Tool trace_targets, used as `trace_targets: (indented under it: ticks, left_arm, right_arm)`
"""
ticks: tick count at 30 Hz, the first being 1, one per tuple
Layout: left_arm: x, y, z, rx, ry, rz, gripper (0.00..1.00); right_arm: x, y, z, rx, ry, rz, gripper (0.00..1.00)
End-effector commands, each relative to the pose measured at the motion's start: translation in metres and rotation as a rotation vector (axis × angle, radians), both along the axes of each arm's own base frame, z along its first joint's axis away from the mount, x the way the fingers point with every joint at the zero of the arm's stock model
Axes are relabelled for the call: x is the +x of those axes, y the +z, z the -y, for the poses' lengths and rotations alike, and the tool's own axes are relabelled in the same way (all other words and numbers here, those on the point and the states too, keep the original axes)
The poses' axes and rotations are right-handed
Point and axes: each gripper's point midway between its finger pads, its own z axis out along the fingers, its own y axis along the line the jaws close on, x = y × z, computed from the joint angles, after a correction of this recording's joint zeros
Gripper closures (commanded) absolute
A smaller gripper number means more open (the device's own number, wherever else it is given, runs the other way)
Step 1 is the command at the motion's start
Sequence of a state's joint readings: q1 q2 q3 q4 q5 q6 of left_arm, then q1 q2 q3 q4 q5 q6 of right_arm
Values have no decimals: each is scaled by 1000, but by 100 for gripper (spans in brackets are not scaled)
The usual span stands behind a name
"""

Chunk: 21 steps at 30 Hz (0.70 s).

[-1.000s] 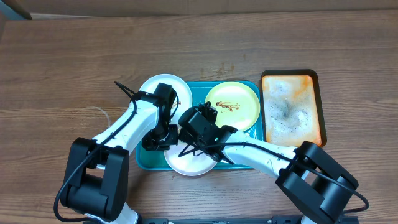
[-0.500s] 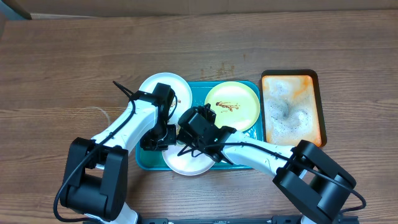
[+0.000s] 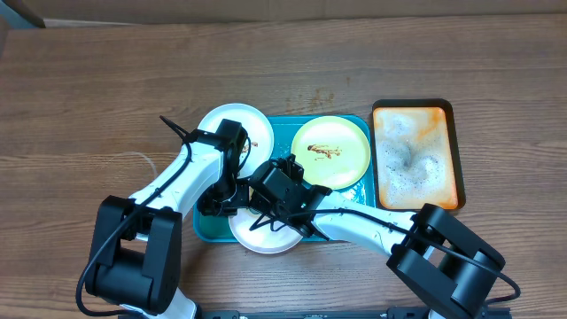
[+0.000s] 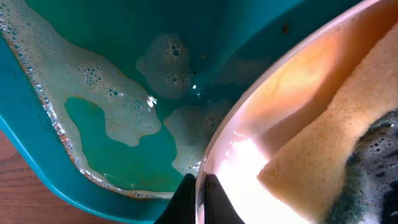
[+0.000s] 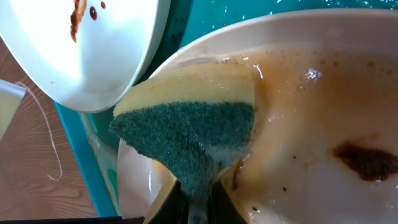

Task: Clean dirty plates on tray and stack at the side
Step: 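Scrub the white plate with the sponge while left gripper holds it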

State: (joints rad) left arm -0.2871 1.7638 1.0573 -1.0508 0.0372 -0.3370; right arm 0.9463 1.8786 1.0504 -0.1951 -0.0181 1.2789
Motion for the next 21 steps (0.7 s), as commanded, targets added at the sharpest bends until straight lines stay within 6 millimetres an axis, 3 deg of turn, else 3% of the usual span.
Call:
trace_targets:
  ticks: [1,6,12,15,21]
  left_arm:
    - [3,1,27,-106,16,4,96]
    - [3,1,27,-107,-11,6,96]
    - [4,1,27,-109,-11,9,96]
    - [4,1,27,-108,-11,9,96]
    - [4,1,27,-108,-11,8,96]
  right_arm:
    - [-28,10,-30,59,130,-8,96]
    - [-26,12,-30,66,220,16,96]
    - [-54,15,-40,112,410,-26,96]
    - [-59,1,-23,29,395,-68,96]
    - [-37,-11,10,-77,296,-78,96]
